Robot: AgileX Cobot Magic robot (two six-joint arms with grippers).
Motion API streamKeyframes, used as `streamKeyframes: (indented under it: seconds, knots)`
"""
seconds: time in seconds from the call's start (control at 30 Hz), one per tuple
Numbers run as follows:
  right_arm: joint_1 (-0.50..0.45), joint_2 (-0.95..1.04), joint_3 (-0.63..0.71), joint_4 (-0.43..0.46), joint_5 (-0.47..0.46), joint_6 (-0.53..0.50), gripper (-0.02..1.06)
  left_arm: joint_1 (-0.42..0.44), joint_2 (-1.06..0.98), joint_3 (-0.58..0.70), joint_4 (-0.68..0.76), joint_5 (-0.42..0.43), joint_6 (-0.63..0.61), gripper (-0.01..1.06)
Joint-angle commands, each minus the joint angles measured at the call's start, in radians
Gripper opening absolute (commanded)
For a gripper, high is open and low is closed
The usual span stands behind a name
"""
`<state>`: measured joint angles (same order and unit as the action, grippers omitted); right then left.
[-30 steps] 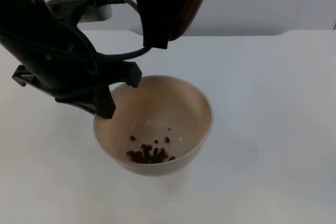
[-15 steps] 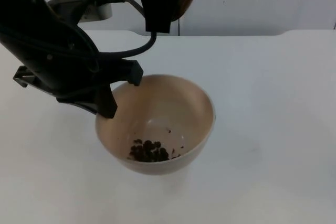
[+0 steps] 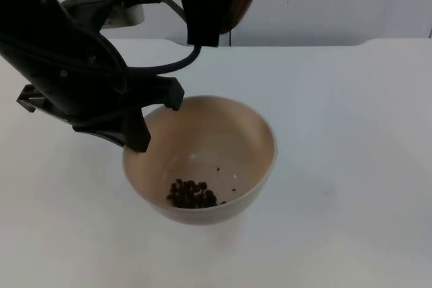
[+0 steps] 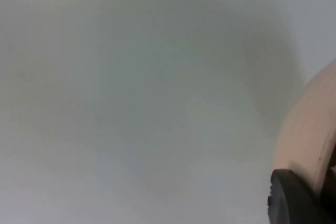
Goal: Pick up the bowl with the left hand and pour the coffee beans from the cup into the bowl with the right hand.
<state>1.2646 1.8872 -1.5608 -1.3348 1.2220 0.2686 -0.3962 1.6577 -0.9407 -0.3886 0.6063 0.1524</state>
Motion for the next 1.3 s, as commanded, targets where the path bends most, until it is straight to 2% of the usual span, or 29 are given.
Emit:
streamKeyframes:
  seconds: [0.0, 0.17, 0.2, 0.3, 0.37, 0.43, 0.6, 0.77, 0.8, 0.93, 0.97, 1.1, 1.13, 1.2, 1.27]
  knots:
    - [-0.012, -0.011, -0.006, 0.025, -0.001, 0.003, 0.0, 0.003, -0.011, -0.001, -0.014, -0.011, 0.0, 0.0]
    - [-0.052, -0.031, -0.02, 0.168, -0.001, 0.029, 0.0, 0.003, -0.011, -0.001, -0.016, -0.013, 0.0, 0.0]
    - [-0.052, -0.031, -0.02, 0.168, -0.001, 0.029, 0.0, 0.003, -0.011, -0.001, -0.016, -0.013, 0.0, 0.0]
    - [-0.081, -0.035, -0.053, 0.277, -0.001, 0.048, 0.0, 0.003, -0.011, -0.001, -0.016, -0.014, 0.0, 0.0]
    - [-0.086, -0.035, -0.061, 0.295, -0.001, 0.048, 0.0, 0.003, -0.011, -0.001, -0.016, -0.014, 0.0, 0.0]
    - [-0.117, -0.037, -0.087, 0.368, -0.001, 0.052, 0.0, 0.003, -0.011, -0.001, -0.016, -0.014, 0.0, 0.0]
    - [-0.176, -0.058, -0.108, 0.481, -0.001, 0.052, 0.0, 0.003, -0.011, -0.001, -0.016, -0.012, 0.0, 0.0]
    - [-0.275, -0.106, -0.108, 0.724, -0.041, 0.017, 0.0, 0.003, -0.011, -0.001, -0.016, -0.012, 0.0, 0.0]
    - [-0.275, -0.106, -0.108, 0.724, -0.041, 0.017, 0.0, 0.003, -0.011, -0.001, -0.016, -0.012, 0.0, 0.0]
    - [-0.354, -0.121, -0.108, 0.891, -0.054, -0.035, 0.0, 0.003, -0.011, -0.001, -0.013, -0.013, 0.0, 0.0]
    - [-0.354, -0.121, -0.108, 0.891, -0.054, -0.035, 0.0, 0.003, -0.011, -0.001, -0.013, -0.013, 0.0, 0.0]
    - [-0.432, -0.121, -0.108, 1.096, -0.07, -0.115, 0.0, 0.003, -0.011, -0.001, -0.013, -0.016, 0.006, 0.0]
    - [-0.432, -0.121, -0.108, 1.096, -0.07, -0.115, 0.0, 0.003, -0.011, -0.001, -0.013, -0.016, 0.006, 0.0]
    - [-0.465, -0.121, -0.108, 1.168, -0.075, -0.136, 0.0, 0.003, -0.011, -0.001, -0.013, -0.018, 0.006, 0.0]
    - [-0.49, -0.121, -0.108, 1.184, -0.077, -0.14, 0.0, 0.003, -0.011, -0.001, -0.012, -0.018, 0.008, 0.0]
